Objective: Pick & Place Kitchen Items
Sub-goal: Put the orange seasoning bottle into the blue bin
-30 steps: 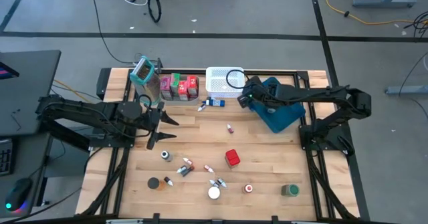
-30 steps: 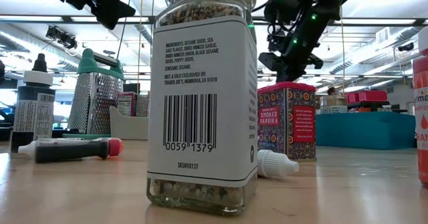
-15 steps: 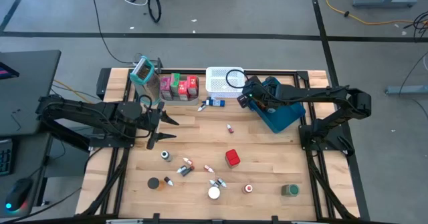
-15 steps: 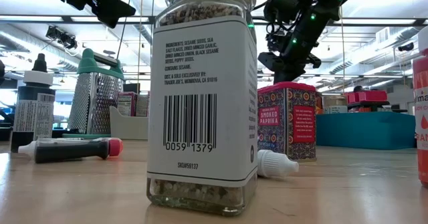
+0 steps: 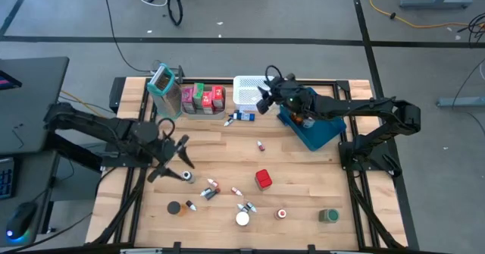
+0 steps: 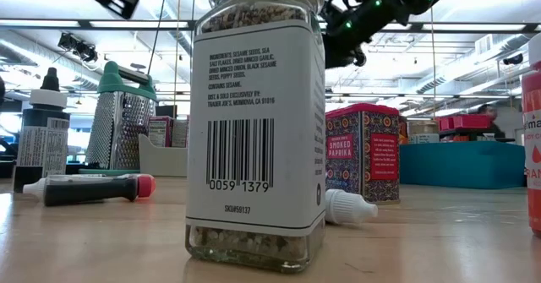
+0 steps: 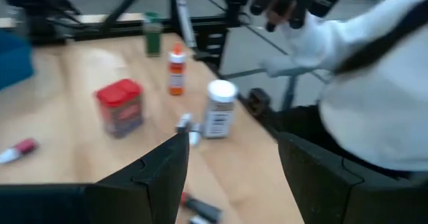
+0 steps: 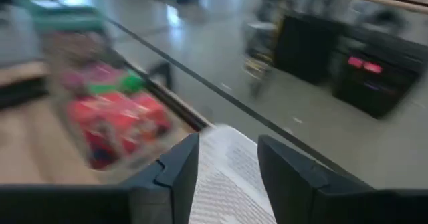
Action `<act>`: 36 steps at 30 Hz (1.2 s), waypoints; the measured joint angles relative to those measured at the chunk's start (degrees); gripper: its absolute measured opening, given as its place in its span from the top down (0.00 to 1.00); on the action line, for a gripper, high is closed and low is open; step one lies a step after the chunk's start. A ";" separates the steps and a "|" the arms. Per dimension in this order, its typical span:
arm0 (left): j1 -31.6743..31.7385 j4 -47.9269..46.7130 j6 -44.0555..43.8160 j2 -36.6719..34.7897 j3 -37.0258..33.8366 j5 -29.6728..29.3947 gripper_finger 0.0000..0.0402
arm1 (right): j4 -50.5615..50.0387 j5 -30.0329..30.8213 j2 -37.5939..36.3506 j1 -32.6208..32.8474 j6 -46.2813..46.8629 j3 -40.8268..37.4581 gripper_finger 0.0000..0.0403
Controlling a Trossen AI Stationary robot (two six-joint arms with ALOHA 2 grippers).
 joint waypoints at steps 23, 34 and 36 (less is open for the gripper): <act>-28.83 -0.76 -7.68 19.50 -0.04 -15.75 0.40 | 1.62 -12.20 0.00 0.13 -1.59 0.02 0.58; -28.74 2.63 -14.61 23.22 -0.02 -18.92 0.40 | 1.43 -12.27 0.00 0.13 0.52 0.02 0.58; -28.58 2.57 -15.00 23.22 -0.02 -18.85 0.40 | 1.38 -12.26 0.00 0.13 0.55 0.02 0.58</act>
